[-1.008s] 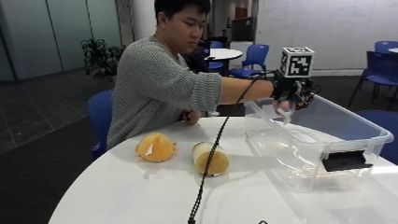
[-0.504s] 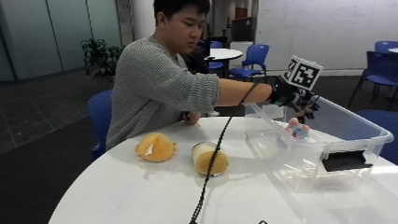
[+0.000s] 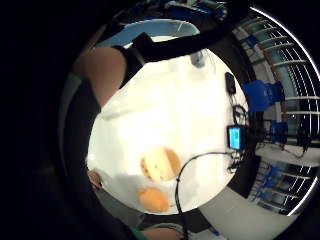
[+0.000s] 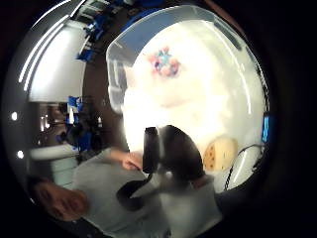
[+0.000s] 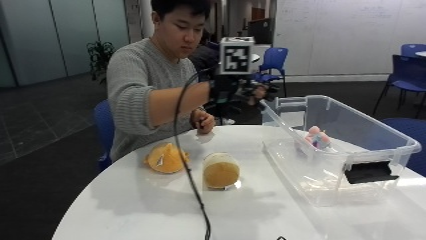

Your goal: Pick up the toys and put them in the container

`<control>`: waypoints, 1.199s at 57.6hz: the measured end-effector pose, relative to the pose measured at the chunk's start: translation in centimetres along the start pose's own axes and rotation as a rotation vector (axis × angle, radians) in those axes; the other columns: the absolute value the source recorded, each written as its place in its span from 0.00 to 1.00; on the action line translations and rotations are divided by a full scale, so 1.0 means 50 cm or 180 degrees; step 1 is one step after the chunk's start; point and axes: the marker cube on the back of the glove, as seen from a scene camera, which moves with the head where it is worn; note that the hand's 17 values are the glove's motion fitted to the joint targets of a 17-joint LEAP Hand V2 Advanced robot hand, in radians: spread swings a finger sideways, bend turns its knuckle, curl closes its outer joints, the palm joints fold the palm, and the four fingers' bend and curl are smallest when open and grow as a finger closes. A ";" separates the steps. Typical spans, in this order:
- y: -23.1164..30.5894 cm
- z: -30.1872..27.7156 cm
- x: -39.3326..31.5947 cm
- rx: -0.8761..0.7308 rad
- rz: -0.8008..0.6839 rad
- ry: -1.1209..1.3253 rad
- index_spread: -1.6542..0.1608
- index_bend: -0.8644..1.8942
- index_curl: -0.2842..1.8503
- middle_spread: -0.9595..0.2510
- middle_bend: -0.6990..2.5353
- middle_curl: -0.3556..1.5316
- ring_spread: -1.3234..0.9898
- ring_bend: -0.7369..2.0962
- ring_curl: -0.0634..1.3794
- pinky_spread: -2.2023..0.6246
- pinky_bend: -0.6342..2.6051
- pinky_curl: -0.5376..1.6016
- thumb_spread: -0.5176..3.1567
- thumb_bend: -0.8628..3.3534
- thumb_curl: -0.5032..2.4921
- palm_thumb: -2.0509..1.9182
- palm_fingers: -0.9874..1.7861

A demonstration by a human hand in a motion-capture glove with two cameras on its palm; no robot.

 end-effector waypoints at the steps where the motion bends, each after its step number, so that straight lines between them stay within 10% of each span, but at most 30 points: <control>1: 0.031 0.007 0.001 0.0008 -0.0036 0.0026 0.72 0.37 0.25 0.66 0.26 0.37 0.52 0.45 0.27 0.77 0.58 0.41 0.51 0.20 0.30 0.51 0.30; 14: 0.329 0.143 0.002 -0.0092 0.0323 0.1084 0.71 0.38 0.27 0.67 0.26 0.35 0.53 0.41 0.25 0.78 0.55 0.40 0.51 0.20 0.28 0.51 0.31; 30: 0.559 0.311 0.009 -0.0336 0.0967 0.0589 0.71 0.37 0.28 0.67 0.26 0.33 0.54 0.38 0.24 0.78 0.54 0.40 0.50 0.20 0.27 0.51 0.31; 54: 0.529 0.413 0.063 -0.0550 0.1371 0.0549 0.71 0.36 0.27 0.68 0.25 0.31 0.56 0.33 0.23 0.79 0.57 0.41 0.49 0.20 0.28 0.54 0.31; 69: 0.499 0.413 0.063 -0.0200 0.1231 0.0715 0.70 0.36 0.26 0.61 0.32 0.36 0.46 0.49 0.32 0.71 0.55 0.40 0.52 0.24 0.31 0.62 0.56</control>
